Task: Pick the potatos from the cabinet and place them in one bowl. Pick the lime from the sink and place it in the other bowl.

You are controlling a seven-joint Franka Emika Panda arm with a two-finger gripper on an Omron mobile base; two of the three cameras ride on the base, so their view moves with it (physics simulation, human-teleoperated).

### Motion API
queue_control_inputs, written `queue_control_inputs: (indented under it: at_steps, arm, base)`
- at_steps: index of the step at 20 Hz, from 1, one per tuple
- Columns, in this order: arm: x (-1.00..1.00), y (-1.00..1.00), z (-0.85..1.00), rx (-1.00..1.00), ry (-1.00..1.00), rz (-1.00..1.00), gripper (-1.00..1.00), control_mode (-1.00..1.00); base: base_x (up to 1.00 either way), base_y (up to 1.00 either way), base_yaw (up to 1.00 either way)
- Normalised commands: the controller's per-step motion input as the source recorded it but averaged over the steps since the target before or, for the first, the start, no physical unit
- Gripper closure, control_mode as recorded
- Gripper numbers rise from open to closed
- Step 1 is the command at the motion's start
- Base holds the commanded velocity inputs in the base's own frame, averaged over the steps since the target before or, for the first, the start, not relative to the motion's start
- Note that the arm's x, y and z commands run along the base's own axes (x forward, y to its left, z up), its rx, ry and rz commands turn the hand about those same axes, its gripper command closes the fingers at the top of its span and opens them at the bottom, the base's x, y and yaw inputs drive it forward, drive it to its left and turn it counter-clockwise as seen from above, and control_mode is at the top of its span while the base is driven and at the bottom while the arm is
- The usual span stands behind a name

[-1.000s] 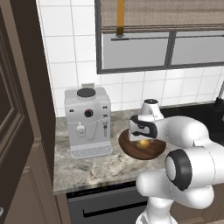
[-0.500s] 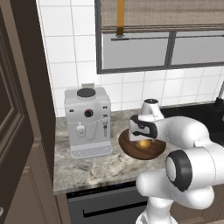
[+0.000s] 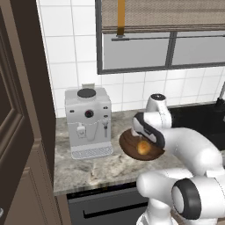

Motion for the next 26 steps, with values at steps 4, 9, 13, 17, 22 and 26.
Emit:
queue_control_inputs:
  at_steps: [4, 9, 13, 17, 22, 26]
  arm:
    - [-0.35, 0.0, 0.53, 0.0, -0.2, 0.0, -1.0, -1.0]
    - [-0.38, 0.0, 0.55, 0.0, -0.2, 0.0, -1.0, -1.0]
    - [-0.41, 0.0, 0.53, 0.0, -0.2, 0.0, -1.0, -1.0]
    - [-0.51, 0.0, 0.54, 0.0, -0.22, 0.0, -1.0, -1.0]
    - [-0.37, -0.02, 0.57, 0.0, -0.21, 0.0, -1.0, -1.0]
    - [-0.29, -0.06, 0.55, 0.0, -0.16, 0.0, -1.0, -1.0]
  base:
    - [0.0, 0.0, 0.0]
    - [0.0, 0.0, 0.0]
    - [0.0, 0.0, 0.0]
    - [0.0, 0.0, 0.0]
    - [0.0, 0.0, 0.0]
    - [0.0, 0.0, 0.0]
